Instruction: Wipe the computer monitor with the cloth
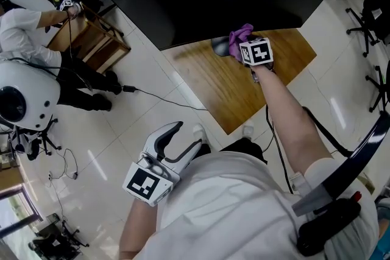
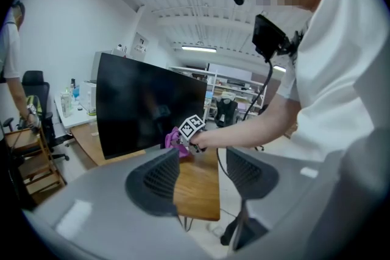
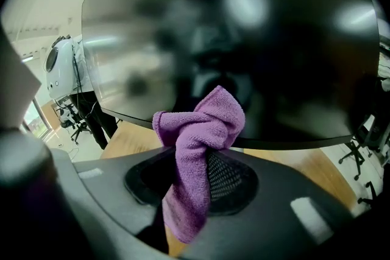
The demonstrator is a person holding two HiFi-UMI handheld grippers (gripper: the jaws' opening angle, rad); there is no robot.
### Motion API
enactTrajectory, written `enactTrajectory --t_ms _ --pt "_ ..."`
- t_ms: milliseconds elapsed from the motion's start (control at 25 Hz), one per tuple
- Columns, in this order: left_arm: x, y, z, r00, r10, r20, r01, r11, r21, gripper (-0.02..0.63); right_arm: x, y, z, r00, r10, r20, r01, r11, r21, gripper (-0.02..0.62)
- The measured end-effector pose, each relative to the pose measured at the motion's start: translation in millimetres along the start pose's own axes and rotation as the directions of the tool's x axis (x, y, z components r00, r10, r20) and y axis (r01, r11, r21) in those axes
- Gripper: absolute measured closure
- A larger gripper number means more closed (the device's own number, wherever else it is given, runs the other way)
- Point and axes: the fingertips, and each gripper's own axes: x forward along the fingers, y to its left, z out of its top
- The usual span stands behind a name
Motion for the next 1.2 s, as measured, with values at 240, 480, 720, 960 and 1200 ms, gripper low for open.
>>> enactTrajectory --t_ms 240,480,720,960,1200 --pt "-14.7 1.6 -11.5 1.0 -0.014 -0.012 0.014 1.0 0.009 0.345 5.7 25.0 -10.0 1.0 0.004 -0.017 -0.004 1.0 -0.004 0.465" --pt "-29.2 15.6 -14.6 1.0 0.002 0.003 -0.002 1.0 -0.003 0.345 16.5 59.9 5.1 0.999 0.04 -0.005 -0.04 0.998 -0.053 0.465" --pt "-42.6 25.7 -20.6 1.0 0.007 0.016 -0.007 1.0 -0.018 0.345 26.5 86.4 1.3 0.999 0.047 -0.024 -0.049 0.997 -0.065 0.465" --pt "-57.9 36.0 -31.7 1.0 0.008 0.017 -0.008 1.0 -0.019 0.345 35.0 113.3 7.5 0.997 0.073 -0.018 -0.074 0.994 -0.084 0.465" --pt "-76.9 47.1 -32.2 0.998 0.043 0.035 -0.041 0.997 -0.058 0.345 44.2 147.6 11.8 0.995 0.096 -0.03 -0.099 0.988 -0.116 0.465"
